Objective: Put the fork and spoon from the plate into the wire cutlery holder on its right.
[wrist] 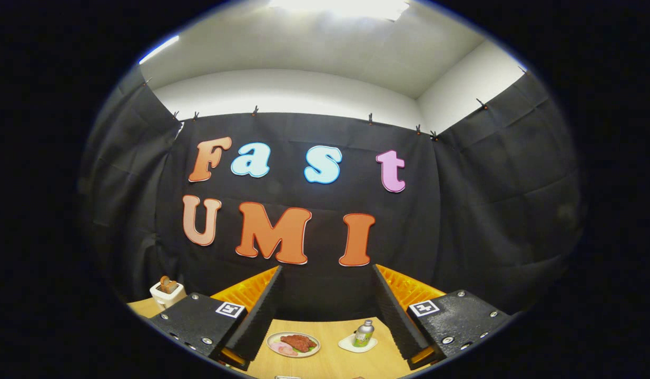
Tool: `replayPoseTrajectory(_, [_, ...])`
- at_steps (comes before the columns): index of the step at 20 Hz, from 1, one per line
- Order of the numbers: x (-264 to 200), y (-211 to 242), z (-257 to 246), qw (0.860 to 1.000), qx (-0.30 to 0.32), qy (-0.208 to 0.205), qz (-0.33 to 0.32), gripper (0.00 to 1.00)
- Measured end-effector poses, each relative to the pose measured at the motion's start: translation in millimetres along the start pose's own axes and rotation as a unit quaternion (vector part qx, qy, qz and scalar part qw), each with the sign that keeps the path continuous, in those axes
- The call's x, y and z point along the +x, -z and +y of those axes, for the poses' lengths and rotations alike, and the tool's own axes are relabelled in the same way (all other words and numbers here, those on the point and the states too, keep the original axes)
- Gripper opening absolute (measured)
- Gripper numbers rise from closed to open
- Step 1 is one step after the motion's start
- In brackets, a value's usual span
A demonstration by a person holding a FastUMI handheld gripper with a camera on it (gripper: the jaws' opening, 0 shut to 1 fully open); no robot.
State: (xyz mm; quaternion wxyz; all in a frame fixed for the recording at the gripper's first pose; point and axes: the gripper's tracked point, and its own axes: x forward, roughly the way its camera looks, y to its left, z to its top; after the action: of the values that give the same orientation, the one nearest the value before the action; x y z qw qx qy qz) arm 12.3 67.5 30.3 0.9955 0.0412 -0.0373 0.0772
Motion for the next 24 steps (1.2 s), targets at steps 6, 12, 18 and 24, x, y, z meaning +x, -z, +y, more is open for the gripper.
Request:
replayPoseTrajectory(6, [-7.1,48.8,69.8,0.995,0.024,-0.055,0.078,0.98])
replayPoseTrajectory(12, [-21.6,106.0,162.8,0.977,0.036,-0.120,0.171,0.98])
replayPoseTrajectory(18, [-60.5,219.5,246.8,0.919,0.029,-0.173,0.354,0.98])
replayPoseTrajectory(24, [-104.1,296.9,281.3,0.854,-0.010,-0.192,0.484,0.97])
